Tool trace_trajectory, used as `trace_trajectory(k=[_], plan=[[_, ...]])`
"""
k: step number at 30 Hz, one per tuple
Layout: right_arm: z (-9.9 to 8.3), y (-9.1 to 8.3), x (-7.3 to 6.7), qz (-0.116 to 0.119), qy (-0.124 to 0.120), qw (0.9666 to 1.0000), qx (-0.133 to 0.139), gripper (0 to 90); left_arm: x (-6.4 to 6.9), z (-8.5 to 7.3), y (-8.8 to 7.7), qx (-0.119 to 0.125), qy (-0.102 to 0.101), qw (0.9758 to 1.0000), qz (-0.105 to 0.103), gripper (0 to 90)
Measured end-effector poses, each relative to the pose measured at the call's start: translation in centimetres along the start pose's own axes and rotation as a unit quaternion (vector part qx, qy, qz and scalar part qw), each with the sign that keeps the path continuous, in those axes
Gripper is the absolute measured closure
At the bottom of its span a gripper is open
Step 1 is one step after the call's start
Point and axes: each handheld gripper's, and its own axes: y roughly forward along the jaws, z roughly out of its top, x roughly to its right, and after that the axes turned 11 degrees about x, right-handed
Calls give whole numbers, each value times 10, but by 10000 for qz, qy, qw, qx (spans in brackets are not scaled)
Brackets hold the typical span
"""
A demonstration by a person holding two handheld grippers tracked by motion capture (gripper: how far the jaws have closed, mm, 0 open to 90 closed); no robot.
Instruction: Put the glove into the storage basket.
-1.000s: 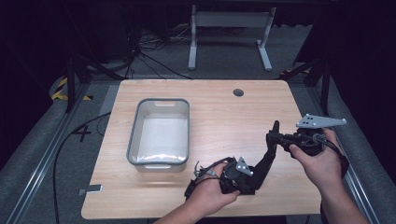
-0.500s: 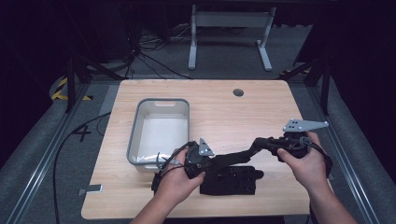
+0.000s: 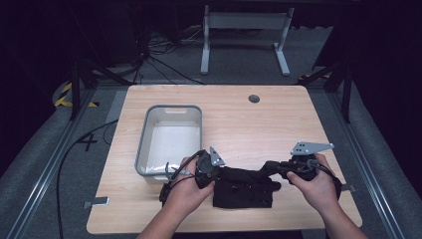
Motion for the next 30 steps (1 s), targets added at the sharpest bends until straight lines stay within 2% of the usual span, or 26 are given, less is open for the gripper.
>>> trace_trajectory(k=[4,7,14,20,30], plan=[[3,1,-1,-3,-86,9999,121,876,-3,0,-2,39,-20,10000,63,835],[4,4,-1,-21,-115,9998,145,876,-6,-2,0,-11,-39,10000,56,835],[4,14,4,-63,-193,9996,184,877,-11,-3,2,61,-102,9999,76,835],[-4,14,5,-20,-180,9998,77,876,-10,-9,5,-69,-146,9998,-140,831],[-11,7,2,44,-125,9999,-49,873,-7,-13,1,-201,-260,9984,-456,776]])
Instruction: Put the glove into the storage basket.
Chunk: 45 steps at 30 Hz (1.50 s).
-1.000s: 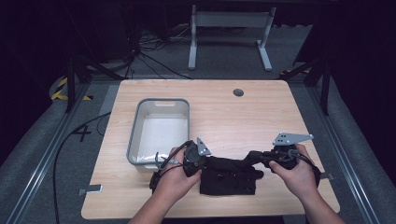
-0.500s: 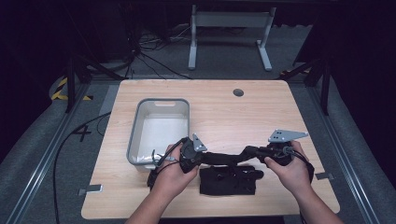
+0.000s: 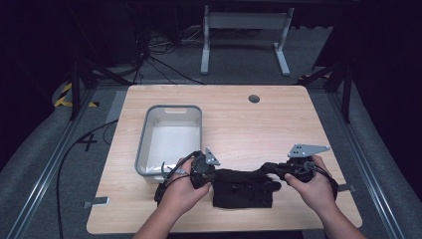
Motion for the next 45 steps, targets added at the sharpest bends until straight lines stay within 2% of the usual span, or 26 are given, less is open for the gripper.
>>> trace_trajectory(k=[4,8,11,16,20,23,24,27,29,32,34,37,40,42,45], plan=[[-4,-4,-5,17,-2,10000,-58,873,6,-4,-1,-94,8,9998,-193,761],[-13,-9,-11,64,-5,9998,-183,873,12,-5,-1,-323,112,9990,-291,760],[-18,-12,-14,106,7,9996,-244,872,17,-5,-2,-532,120,9975,-453,728],[-28,-16,-17,194,90,9989,-421,868,23,-7,-4,-905,158,9936,-661,698],[-37,-18,-20,293,220,9971,-661,854,25,-11,-3,-1160,29,9893,-886,659],[-40,-19,-21,356,356,9957,-781,801,26,-11,-4,-1174,-23,9881,-996,629],[-40,-20,-22,380,392,9953,-797,789,26,-11,-6,-1107,-42,9886,-1020,624],[-36,-24,-22,379,349,9962,-701,739,26,-8,-13,-984,-94,9887,-1125,602],[-32,-27,-23,376,225,9973,-587,707,26,-5,-19,-706,-150,9917,-1060,601],[-28,-29,-20,218,35,9985,-511,691,25,0,-21,-221,-250,9949,-949,600],[-28,-28,-16,153,12,9986,-504,691,26,1,-16,-127,-290,9955,-898,618],[-32,-26,-7,-48,5,9983,-581,693,28,-1,-8,-213,-289,9952,-905,641],[-38,-26,0,-129,80,9977,-667,681,30,-5,-3,-393,-309,9941,-960,644],[-42,-27,7,-255,84,9970,-727,675,30,-9,-1,-665,-411,9918,-1011,641],[-48,-29,16,-363,158,9958,-830,655,32,-11,0,-829,-415,9901,-1055,648]])
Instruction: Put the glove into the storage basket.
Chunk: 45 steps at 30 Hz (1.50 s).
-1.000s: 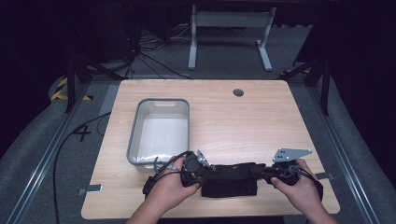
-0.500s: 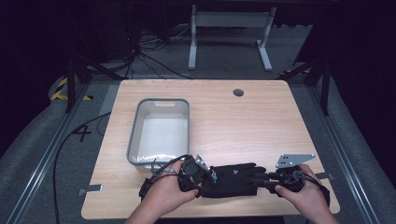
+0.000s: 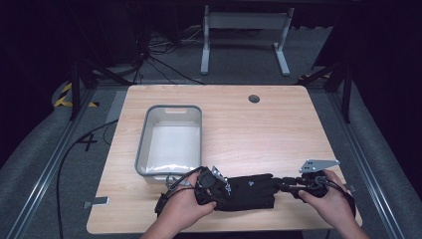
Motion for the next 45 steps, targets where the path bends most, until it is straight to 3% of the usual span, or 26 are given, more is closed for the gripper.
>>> trace_trajectory(k=[3,7,13,18,25,29,34,39,45], plan=[[-5,2,7,-57,14,9997,-224,626,2,-1,4,-235,-28,9997,-30,650],[-7,5,5,78,-18,9997,-221,609,1,-3,9,-492,0,9988,-7,644],[-5,12,-12,463,-261,9979,-371,680,-3,-5,12,-445,-99,9989,-49,668],[-9,26,-17,502,-479,9949,-728,746,-5,-6,15,-491,-137,9987,-64,724],[-9,27,-19,494,-701,9934,-760,880,-7,-7,22,-653,-110,9978,-52,827],[-6,23,-21,482,-807,9934,-657,893,-10,-8,24,-640,-107,9979,-25,895],[1,14,-25,433,-946,9937,-417,894,-10,-7,21,-517,-122,9986,27,900],[8,2,-35,452,-1122,9923,-257,892,-10,-8,21,-581,-111,9983,-4,900],[0,10,-34,447,-1118,9900,-735,885,-10,-7,21,-561,-107,9984,22,899]])
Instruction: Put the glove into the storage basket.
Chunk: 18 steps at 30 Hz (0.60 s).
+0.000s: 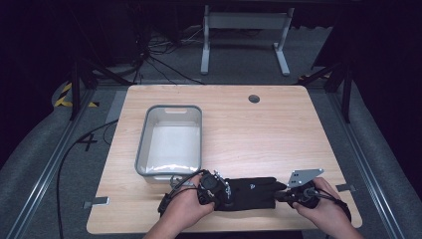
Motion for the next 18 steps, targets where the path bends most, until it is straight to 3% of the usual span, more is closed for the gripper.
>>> trace_trajectory(k=[4,7,11,14,18], plan=[[-4,7,3,23,47,9998,-167,805,0,0,-4,69,-11,10000,-2,895],[-1,0,3,-7,-12,10000,10,781,0,1,-11,183,-38,9998,6,881],[6,-8,0,-3,3,9996,291,841,1,3,-18,369,-20,9993,46,870],[6,3,-4,153,-55,9998,90,864,2,4,-18,444,-30,9990,41,858],[1,17,-1,118,-41,9999,-114,866,1,5,-19,549,-17,9985,26,831]])
